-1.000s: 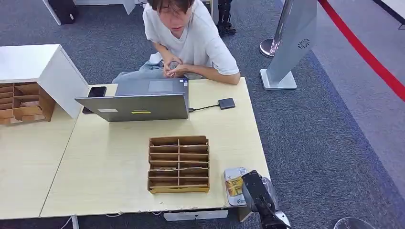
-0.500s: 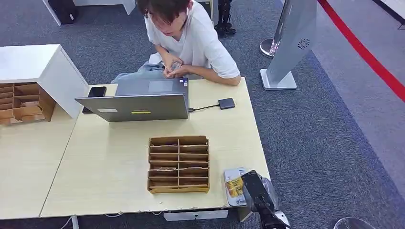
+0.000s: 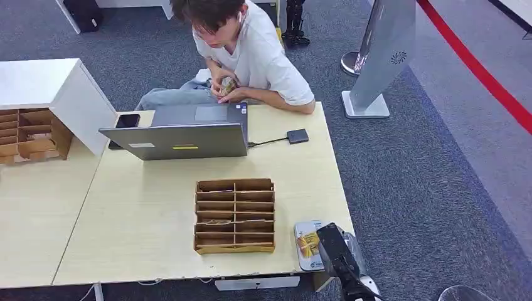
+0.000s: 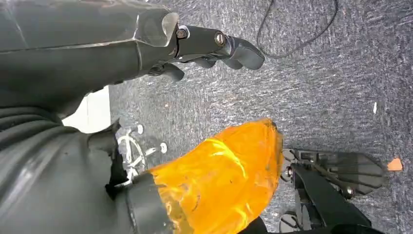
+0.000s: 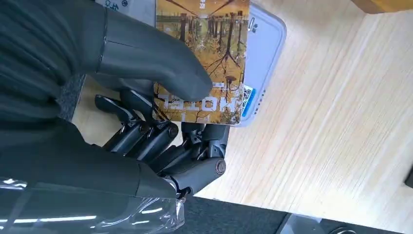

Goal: Pass the card to the sensor for recognition and then transmit it.

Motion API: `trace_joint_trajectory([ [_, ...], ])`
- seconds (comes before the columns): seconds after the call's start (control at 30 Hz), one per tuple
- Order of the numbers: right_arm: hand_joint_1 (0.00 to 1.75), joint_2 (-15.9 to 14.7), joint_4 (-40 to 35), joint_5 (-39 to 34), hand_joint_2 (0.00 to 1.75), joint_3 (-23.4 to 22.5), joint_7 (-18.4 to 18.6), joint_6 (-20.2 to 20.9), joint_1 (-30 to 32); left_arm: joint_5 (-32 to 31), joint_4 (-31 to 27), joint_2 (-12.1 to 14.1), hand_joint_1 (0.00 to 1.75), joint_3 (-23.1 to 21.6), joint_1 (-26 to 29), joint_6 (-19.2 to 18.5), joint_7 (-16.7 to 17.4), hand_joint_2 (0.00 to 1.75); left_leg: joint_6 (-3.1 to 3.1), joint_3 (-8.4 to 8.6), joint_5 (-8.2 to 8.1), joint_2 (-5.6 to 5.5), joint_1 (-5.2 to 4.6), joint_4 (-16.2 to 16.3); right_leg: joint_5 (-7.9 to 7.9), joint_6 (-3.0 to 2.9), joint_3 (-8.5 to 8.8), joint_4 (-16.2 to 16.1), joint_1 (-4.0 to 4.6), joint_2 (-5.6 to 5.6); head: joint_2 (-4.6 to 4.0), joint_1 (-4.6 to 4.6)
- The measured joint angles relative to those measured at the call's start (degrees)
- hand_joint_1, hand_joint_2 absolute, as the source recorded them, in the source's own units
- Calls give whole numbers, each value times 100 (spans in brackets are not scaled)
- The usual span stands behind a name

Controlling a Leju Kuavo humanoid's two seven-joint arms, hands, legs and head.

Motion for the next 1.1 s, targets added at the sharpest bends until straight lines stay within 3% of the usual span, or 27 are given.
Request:
trace_joint_trajectory([
  [1.1,175,0,140,83,175,83,103,-74,-119,-37,0,0,0,-63,-60,7,136,0,0,5,0,0,0,0,0,0,5,0,0,0,0,0],
])
